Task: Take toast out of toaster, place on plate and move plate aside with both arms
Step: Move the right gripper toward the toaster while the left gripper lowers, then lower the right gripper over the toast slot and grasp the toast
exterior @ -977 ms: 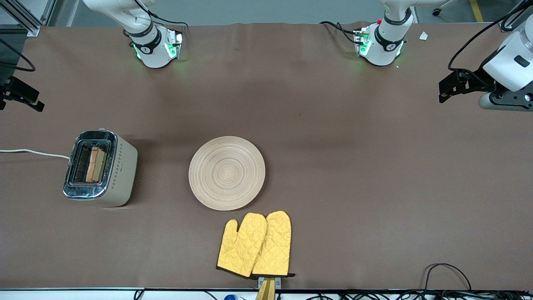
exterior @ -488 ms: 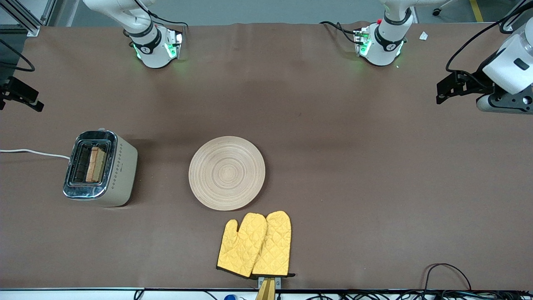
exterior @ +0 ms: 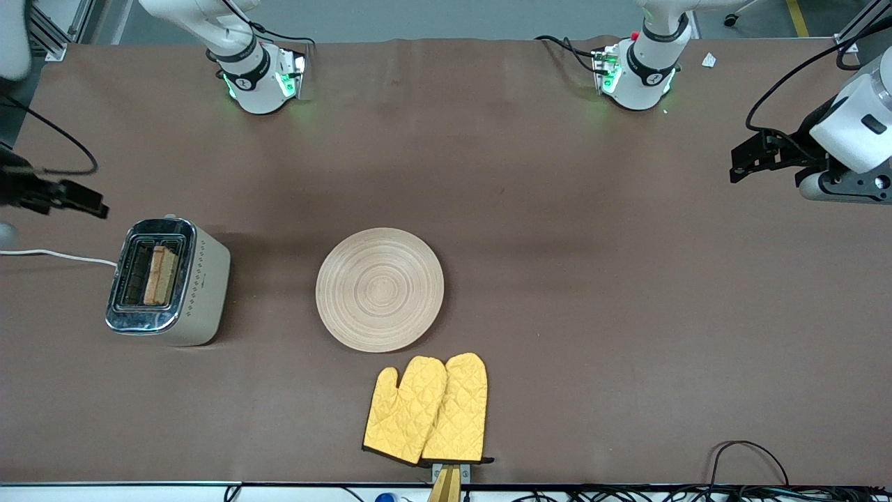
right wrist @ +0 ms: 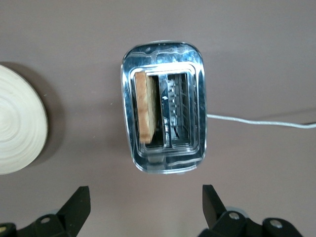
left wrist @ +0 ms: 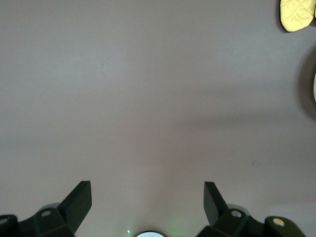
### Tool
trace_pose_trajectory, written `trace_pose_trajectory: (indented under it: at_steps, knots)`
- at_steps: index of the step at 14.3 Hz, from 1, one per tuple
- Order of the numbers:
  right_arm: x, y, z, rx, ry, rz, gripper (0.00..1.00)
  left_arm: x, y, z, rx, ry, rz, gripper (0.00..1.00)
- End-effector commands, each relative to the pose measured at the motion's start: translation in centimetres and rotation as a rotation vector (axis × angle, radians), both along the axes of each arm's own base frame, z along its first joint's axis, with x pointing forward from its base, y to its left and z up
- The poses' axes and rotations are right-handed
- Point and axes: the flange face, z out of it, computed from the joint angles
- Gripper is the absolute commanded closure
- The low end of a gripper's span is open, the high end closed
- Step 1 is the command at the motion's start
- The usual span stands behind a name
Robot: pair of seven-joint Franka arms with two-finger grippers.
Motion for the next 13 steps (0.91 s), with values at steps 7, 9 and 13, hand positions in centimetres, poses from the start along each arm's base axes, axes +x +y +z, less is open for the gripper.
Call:
trace_pose_trajectory:
  at_steps: [7, 9, 13]
  knots:
    - [4.5, 1.3, -13.9, 0.029, 0.039, 0.018, 0.08, 3.8, 0.4, -4.6, -0.054, 0.032, 0.028, 0.0]
    - [5.1, 0.6, -15.0, 0.03, 0.024, 0.084, 0.26, 4.8, 0.2, -5.8, -0.059, 0.024, 0.029, 0.0]
    - [5.1, -0.1, -15.4, 0.035, 0.031, 0.097, 0.77, 6.6, -0.2, -7.8, -0.076, -0.007, 0.03, 0.0]
